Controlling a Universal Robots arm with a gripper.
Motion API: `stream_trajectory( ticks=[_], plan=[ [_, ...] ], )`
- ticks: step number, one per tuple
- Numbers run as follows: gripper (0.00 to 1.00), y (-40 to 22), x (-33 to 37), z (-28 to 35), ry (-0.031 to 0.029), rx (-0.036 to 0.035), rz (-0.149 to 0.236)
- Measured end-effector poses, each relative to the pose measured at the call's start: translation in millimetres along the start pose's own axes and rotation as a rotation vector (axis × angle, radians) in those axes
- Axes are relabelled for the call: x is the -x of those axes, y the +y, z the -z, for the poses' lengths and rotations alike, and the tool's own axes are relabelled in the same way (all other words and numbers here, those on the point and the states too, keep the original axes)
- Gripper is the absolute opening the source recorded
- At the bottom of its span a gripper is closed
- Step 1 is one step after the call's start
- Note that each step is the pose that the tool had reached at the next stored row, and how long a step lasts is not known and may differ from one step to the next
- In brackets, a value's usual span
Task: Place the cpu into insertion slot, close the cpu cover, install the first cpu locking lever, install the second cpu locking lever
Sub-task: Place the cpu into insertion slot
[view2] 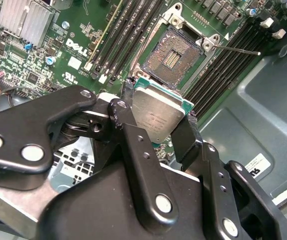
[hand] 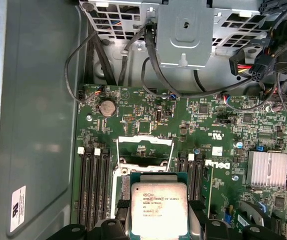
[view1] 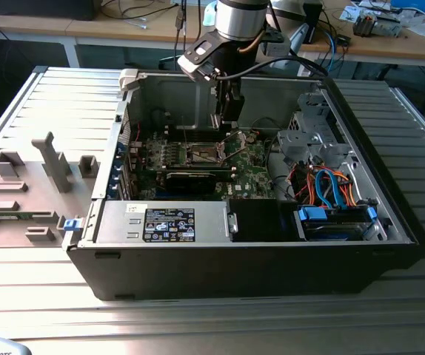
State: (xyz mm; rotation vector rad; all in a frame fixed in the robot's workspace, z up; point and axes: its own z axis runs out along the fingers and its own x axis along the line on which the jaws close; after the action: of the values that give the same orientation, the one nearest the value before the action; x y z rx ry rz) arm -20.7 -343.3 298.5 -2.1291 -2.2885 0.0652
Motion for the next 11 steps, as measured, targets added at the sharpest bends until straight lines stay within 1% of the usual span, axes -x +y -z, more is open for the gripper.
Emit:
stream_trajectory(
  ticks=[11],
  plan=[
    [0.54,0.0,0.0,-0.1,0.0003,-0.0001,-0.007]
  ],
)
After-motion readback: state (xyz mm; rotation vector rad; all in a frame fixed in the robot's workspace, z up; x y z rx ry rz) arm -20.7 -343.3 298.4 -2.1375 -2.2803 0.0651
